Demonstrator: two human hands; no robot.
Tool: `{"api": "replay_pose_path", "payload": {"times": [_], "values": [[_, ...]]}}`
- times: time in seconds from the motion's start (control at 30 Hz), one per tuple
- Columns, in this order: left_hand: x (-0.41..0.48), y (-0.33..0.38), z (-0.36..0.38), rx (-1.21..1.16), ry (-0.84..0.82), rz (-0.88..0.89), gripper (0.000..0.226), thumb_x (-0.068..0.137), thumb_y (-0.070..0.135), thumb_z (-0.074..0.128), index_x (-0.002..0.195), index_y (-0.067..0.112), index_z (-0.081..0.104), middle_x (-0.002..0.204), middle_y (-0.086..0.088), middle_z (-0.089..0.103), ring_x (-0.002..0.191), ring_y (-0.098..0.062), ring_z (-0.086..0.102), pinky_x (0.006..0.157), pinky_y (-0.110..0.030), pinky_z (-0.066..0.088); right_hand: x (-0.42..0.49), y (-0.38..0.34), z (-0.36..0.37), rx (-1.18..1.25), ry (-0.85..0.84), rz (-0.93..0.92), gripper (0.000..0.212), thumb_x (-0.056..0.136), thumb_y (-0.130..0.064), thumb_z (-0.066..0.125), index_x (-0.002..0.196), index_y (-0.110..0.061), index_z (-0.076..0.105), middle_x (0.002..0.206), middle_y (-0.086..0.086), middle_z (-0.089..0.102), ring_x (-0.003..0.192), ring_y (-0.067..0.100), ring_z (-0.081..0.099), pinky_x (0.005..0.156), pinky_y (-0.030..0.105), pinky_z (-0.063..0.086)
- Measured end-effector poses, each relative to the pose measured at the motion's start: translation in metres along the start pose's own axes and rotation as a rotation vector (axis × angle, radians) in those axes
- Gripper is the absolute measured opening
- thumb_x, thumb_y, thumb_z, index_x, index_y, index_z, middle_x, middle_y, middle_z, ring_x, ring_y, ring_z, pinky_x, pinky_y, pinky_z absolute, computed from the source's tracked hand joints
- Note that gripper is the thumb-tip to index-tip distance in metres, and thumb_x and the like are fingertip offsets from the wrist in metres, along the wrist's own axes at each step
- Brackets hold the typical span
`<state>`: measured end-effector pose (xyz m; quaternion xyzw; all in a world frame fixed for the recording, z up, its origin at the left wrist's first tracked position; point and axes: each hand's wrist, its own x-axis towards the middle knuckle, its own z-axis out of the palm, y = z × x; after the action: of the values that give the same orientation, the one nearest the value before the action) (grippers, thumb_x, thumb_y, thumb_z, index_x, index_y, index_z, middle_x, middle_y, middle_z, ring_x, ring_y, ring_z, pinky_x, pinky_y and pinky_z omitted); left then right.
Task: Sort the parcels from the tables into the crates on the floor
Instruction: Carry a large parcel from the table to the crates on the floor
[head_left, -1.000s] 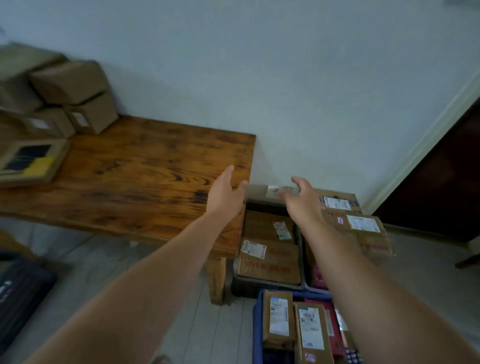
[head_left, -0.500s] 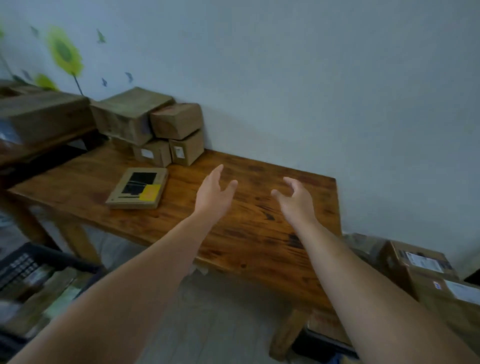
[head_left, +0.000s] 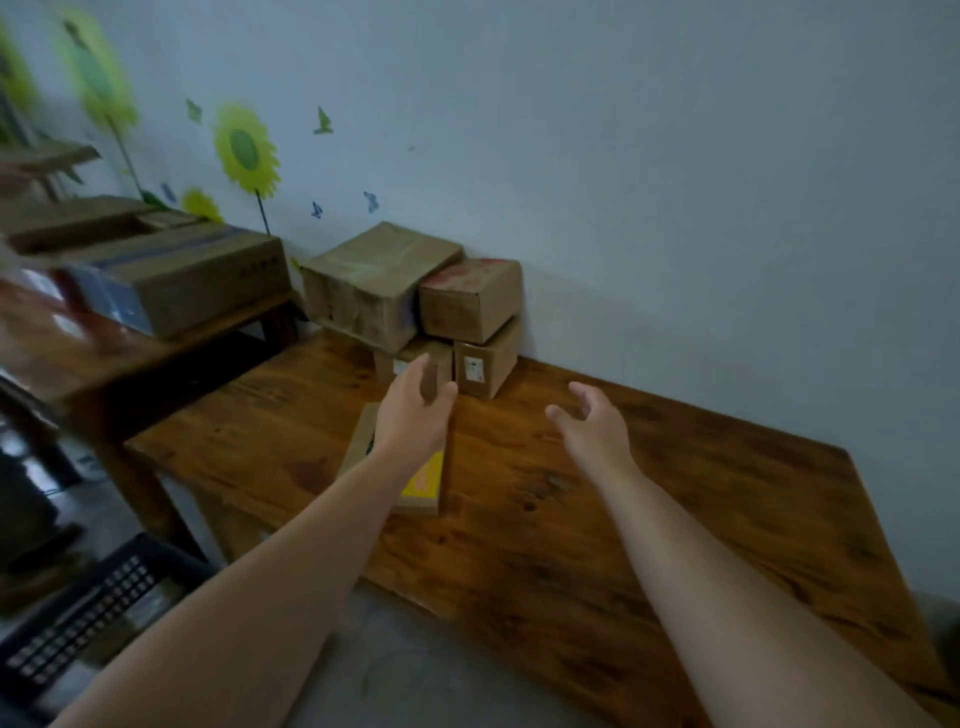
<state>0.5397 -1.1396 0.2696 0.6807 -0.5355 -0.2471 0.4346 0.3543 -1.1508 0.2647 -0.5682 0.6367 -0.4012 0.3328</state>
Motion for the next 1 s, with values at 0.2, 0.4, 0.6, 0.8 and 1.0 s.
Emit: {"api": "replay_pose_path", "payload": {"times": [0.2, 0.4, 0.6, 0.8, 1.0], "values": [[0.078, -0.025, -0.018, -0.018, 0.094, -0.053, 0.056, 0.095, 0.033, 0.052, 0.146, 0.024, 0.031, 0.148, 0.000, 0.039, 0.134, -0.018, 0.038, 0.109, -0.039, 0.034, 0.081, -0.025, 0.061, 0.008, -0.058, 0.000, 0.053, 0.093, -0.026, 0.059, 0.142, -0.016, 0.041, 0.147, 0.006, 0.042, 0.135, 0.024, 0.039, 0.106, 0.035, 0.035], [0.148, -0.046, -0.058, 0.008, 0.186, -0.097, 0.055, 0.095, 0.035, 0.051, 0.146, 0.024, 0.033, 0.147, -0.002, 0.040, 0.135, -0.020, 0.037, 0.109, -0.045, 0.036, 0.145, -0.057, 0.118, 0.047, -0.202, -0.019, 0.055, 0.093, -0.026, 0.060, 0.143, -0.015, 0.039, 0.147, 0.007, 0.042, 0.134, 0.023, 0.041, 0.101, 0.030, 0.036], [0.210, -0.084, -0.074, -0.021, 0.198, -0.141, 0.053, 0.095, 0.033, 0.052, 0.145, 0.022, 0.035, 0.144, -0.002, 0.043, 0.132, -0.021, 0.041, 0.106, -0.046, 0.039, 0.183, -0.066, 0.171, 0.013, -0.244, 0.021, 0.057, 0.092, -0.029, 0.061, 0.143, -0.019, 0.038, 0.148, 0.005, 0.040, 0.136, 0.023, 0.038, 0.107, 0.036, 0.035], [0.295, -0.122, -0.095, -0.042, 0.194, -0.161, 0.059, 0.094, 0.039, 0.051, 0.146, 0.019, 0.031, 0.147, -0.005, 0.039, 0.133, -0.024, 0.040, 0.108, -0.044, 0.036, 0.215, -0.090, 0.225, -0.056, -0.244, 0.071, 0.065, 0.092, -0.029, 0.061, 0.148, -0.019, 0.028, 0.151, 0.007, 0.035, 0.136, 0.026, 0.036, 0.104, 0.036, 0.036], [0.373, -0.162, -0.128, -0.049, 0.050, -0.184, 0.079, 0.089, 0.053, 0.053, 0.150, 0.016, 0.020, 0.154, -0.008, 0.028, 0.139, -0.028, 0.031, 0.112, -0.047, 0.030, 0.242, -0.111, 0.278, -0.069, -0.237, 0.222, 0.074, 0.095, -0.027, 0.058, 0.152, -0.018, 0.013, 0.154, 0.008, 0.029, 0.132, 0.030, 0.040, 0.082, 0.029, 0.038]]}}
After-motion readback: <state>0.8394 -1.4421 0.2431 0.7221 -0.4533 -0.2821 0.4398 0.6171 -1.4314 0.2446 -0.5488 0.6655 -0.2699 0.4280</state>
